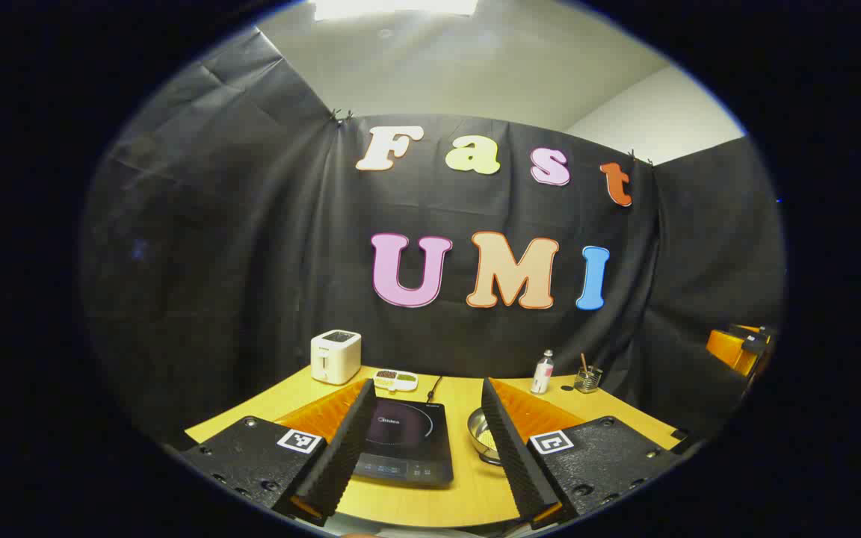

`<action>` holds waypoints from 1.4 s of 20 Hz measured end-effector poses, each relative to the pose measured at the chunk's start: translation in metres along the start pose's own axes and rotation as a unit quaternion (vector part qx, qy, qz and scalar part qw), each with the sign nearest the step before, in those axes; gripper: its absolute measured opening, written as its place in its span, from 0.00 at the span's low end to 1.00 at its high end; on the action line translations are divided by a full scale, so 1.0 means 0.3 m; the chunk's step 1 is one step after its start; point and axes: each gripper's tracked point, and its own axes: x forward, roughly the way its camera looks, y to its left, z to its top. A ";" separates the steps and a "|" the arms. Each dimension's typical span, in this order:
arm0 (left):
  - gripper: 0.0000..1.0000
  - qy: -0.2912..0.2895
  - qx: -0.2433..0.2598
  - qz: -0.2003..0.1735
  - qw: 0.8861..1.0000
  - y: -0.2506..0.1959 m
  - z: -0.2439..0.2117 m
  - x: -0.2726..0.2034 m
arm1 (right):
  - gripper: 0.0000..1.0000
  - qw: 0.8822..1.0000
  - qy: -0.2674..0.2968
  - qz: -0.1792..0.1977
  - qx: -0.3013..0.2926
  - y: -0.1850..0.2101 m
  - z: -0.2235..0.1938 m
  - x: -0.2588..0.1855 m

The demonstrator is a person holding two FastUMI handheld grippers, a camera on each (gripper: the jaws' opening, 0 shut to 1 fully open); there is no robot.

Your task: First push the handle of the pot to place it horizontally, then grasp the pot with both hands and set it on the induction cooktop.

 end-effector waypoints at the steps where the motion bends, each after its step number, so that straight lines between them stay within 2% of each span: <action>1: 0.81 0.002 -0.004 0.003 1.000 -0.002 0.002 0.003 | 0.89 1.000 0.001 0.006 -0.003 0.014 0.001 -0.001; 3: 0.81 0.007 -0.007 0.012 1.000 0.003 -0.003 0.007 | 0.88 1.000 0.002 0.008 -0.011 0.016 0.002 -0.002; 4: 0.86 0.009 -0.005 0.014 1.000 0.002 -0.007 0.006 | 0.89 1.000 0.002 0.010 -0.013 0.023 -0.002 -0.004; 9: 0.86 0.013 0.017 0.007 1.000 -0.009 -0.028 -0.021 | 0.89 1.000 0.009 0.023 -0.009 0.039 -0.017 -0.009; 12: 0.86 0.008 0.020 0.017 1.000 0.018 -0.018 -0.017 | 0.89 1.000 0.011 0.020 -0.005 0.032 -0.023 -0.008; 24: 0.86 0.021 0.022 0.000 1.000 -0.021 -0.071 0.013 | 0.89 0.999 0.029 0.030 -0.001 0.055 -0.090 0.021; 28: 0.87 0.028 0.016 -0.008 0.999 -0.029 -0.111 0.056 | 0.89 0.998 0.037 0.045 0.008 0.098 -0.128 0.040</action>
